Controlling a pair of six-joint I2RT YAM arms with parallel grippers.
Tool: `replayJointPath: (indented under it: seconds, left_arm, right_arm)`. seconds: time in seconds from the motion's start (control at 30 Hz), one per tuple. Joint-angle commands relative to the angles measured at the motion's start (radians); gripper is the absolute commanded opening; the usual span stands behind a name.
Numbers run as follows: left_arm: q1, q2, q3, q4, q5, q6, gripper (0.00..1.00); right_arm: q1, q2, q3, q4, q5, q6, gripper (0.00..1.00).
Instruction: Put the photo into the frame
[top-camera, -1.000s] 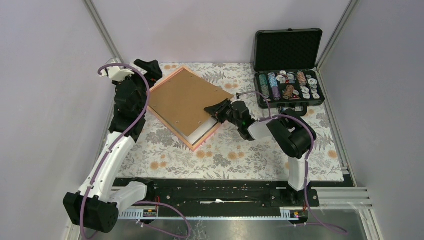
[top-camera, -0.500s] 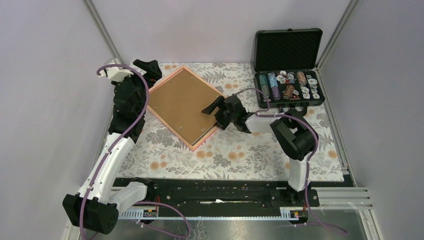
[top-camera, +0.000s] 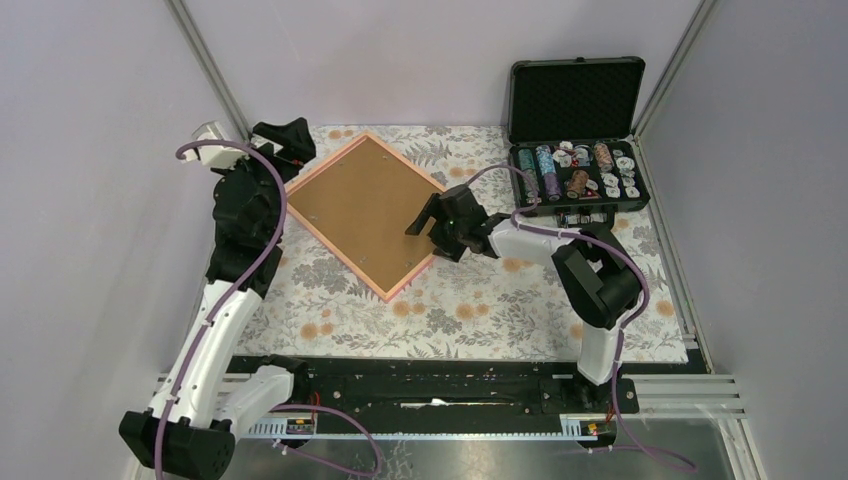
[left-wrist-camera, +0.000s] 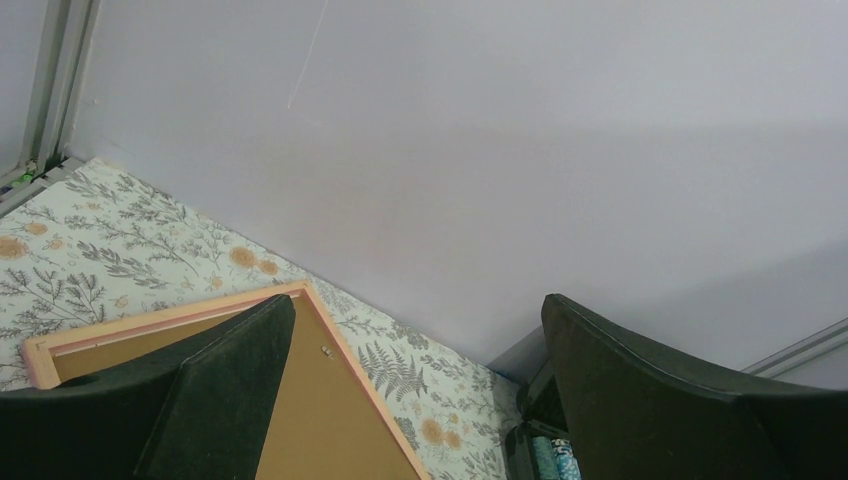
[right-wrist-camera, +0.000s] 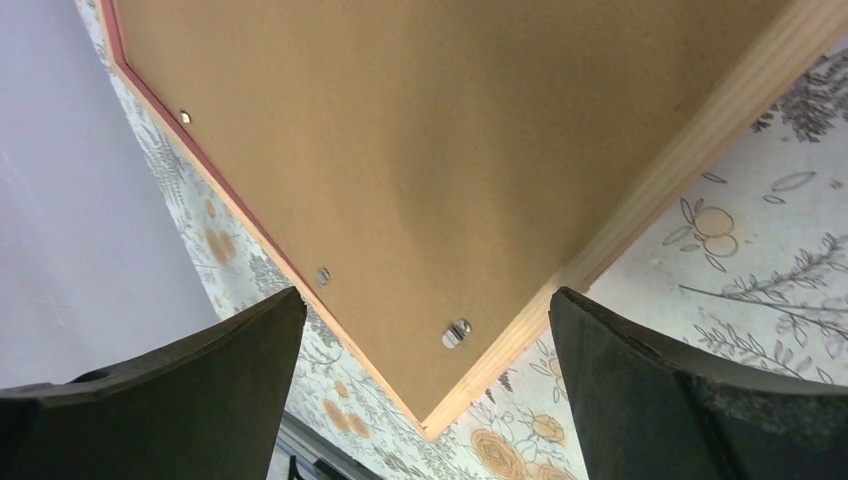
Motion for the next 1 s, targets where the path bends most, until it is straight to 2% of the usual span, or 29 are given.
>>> replayJointPath:
  seconds: [0.0, 0.13, 0.23, 0.37, 0.47, 0.57, 0.67, 0.83, 0.97]
  left_arm:
    - [-0.001, -0.028, -0.012, 0.032, 0.015, 0.001, 0.99]
    - [-0.015, -0.034, -0.009, 0.028, -0.005, 0.015, 0.99]
    - [-0.02, -0.03, -0.014, 0.035, -0.015, 0.018, 0.99]
    - [-0.021, -0.013, -0.015, 0.04, 0.014, -0.004, 0.99]
    - [-0.019, 0.017, 0.011, 0.006, 0.061, -0.033, 0.99]
    - [-0.019, 0.039, 0.019, -0.001, 0.122, -0.063, 0.99]
    - [-0.019, 0.047, 0.016, 0.005, 0.153, -0.078, 0.99]
    - [-0.019, 0.035, 0.023, -0.014, 0.138, -0.061, 0.99]
    - [-0.019, 0.023, 0.017, -0.017, 0.114, -0.05, 0.99]
  right_arm:
    - [0.028, -0.081, 0.036, -0.114, 0.054, -0.073, 1.0]
    - [0.034, -0.124, 0.01, -0.149, 0.054, -0.159, 1.0]
    - [0.039, -0.154, 0.001, -0.173, 0.078, -0.309, 1.0]
    - [0.039, -0.176, -0.019, -0.149, 0.0, -0.419, 0.96]
    - [0.049, -0.165, -0.066, -0.015, -0.151, -0.383, 0.89]
    - [0.1, -0.133, -0.091, 0.133, -0.211, -0.303, 0.83]
    - [0.162, -0.077, -0.051, 0.152, -0.219, -0.286, 0.8]
    - [0.216, -0.036, -0.045, 0.18, -0.207, -0.304, 0.64]
    - [0.233, -0.024, -0.045, 0.168, -0.182, -0.32, 0.6]
